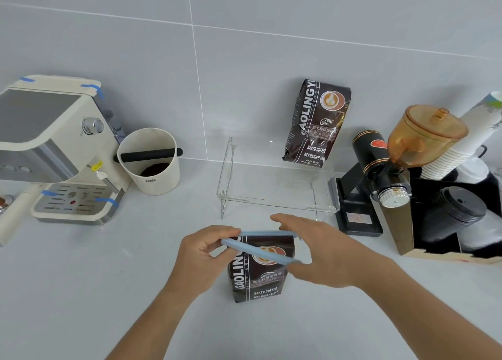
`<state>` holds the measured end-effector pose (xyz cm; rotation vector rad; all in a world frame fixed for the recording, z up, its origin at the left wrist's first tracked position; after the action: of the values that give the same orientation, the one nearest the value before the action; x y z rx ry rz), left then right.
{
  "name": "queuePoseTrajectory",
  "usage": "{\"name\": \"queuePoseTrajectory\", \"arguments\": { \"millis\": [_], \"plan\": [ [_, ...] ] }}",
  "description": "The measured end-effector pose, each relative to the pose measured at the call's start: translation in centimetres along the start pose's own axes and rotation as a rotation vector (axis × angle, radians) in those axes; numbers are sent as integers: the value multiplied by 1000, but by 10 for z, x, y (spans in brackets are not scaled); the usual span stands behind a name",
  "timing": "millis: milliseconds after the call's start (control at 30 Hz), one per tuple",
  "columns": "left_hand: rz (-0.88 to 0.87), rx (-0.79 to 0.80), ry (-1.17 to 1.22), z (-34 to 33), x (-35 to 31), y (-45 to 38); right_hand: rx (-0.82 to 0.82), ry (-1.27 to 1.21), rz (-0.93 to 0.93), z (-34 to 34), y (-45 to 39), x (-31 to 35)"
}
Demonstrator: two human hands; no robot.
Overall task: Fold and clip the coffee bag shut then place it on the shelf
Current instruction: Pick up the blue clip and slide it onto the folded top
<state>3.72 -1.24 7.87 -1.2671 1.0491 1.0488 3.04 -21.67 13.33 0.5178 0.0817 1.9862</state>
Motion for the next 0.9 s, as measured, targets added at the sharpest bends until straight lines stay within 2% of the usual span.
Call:
{"name": "queuePoseTrajectory", "arguments": {
  "millis": [167, 900],
  "plan": [
    [82, 62, 68, 0, 1, 4, -66, -101, -14, 1, -1, -17],
    [202, -50, 242, 9, 0, 21, -241, -162, 108, -3, 3, -6]
  ]
}}
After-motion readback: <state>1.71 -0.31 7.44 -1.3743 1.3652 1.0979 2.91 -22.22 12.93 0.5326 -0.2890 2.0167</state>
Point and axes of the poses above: each hand's wrist, its own y-axis away from the middle knuckle, its own z-axis out of the back of the hand, x = y × z, the point moved 7 cm from there along -y, towards the middle knuckle, and after that the axes turned 8 degrees about y, right-handed, at the moved point
